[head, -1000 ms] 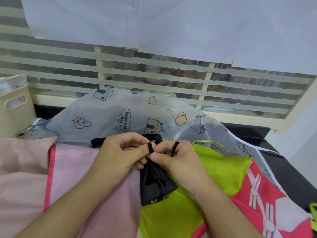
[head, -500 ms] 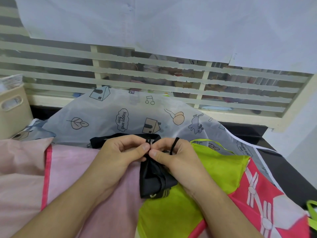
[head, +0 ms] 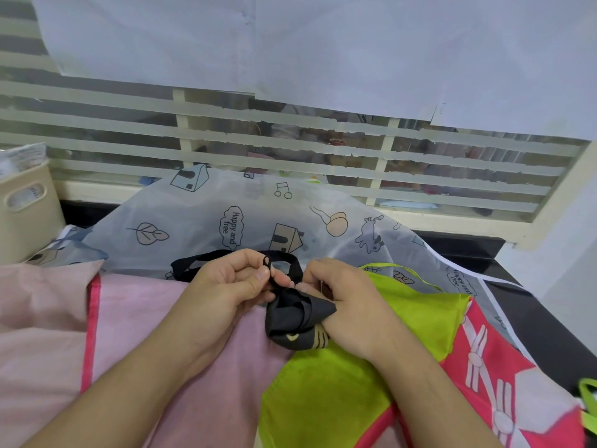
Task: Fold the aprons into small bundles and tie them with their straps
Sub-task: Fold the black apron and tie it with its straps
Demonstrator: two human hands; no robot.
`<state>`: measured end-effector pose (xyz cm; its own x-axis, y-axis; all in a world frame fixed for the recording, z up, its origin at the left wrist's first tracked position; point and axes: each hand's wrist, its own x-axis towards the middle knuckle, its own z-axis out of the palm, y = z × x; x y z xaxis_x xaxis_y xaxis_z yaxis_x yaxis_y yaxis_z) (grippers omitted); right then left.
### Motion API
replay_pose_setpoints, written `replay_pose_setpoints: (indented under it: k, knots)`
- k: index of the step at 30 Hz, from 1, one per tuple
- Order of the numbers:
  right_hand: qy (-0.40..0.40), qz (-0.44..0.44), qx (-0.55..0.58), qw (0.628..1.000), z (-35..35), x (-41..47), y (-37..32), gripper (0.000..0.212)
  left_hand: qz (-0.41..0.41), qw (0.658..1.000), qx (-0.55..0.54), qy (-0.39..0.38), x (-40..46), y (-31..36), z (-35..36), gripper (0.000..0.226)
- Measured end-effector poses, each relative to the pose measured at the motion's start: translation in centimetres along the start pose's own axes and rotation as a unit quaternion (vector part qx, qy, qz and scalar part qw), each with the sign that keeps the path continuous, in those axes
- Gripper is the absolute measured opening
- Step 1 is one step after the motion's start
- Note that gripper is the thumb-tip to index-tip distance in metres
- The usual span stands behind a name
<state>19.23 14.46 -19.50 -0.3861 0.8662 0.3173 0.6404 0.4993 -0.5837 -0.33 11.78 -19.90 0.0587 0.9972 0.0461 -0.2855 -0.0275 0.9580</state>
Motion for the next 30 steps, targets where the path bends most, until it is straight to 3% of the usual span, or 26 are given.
replay_pose_setpoints:
  k: [4,15,18,21,26,30]
  knots:
    - [-0.018,-0.015,-0.013,1.000,0.1,0.0,0.2,0.015,0.019,1.000,0.007,0.020,0.2,-0.3,0.1,0.015]
    - [-0.007,0.031,-0.031,0.999,0.5,0.0,-0.4,0.025,0.015,0.999,-0.040,-0.001,0.4,-0.6,-0.5,0.013]
    - [-0.025,0.060,0.018,0.998,0.1,-0.1,-0.6,0.024,0.052,0.995,0.080,0.005,0.6,-1.1,-0.7,0.013]
    - [-0.028,0.095,0.176,0.979,-0.9,-0.2,-0.3,0.028,0.092,0.968,0.234,0.006,0.5,-1.5,-0.5,0.019]
    - [-0.013,0.048,0.289,0.956,-0.8,-0.4,-1.8,0.020,0.110,0.948,0.298,-0.017,-0.1,-0.6,0.3,0.023]
    - [0.027,0.047,0.281,0.958,0.1,-0.5,-2.4,0.015,0.114,0.931,0.343,-0.056,-0.5,-0.2,0.4,0.030]
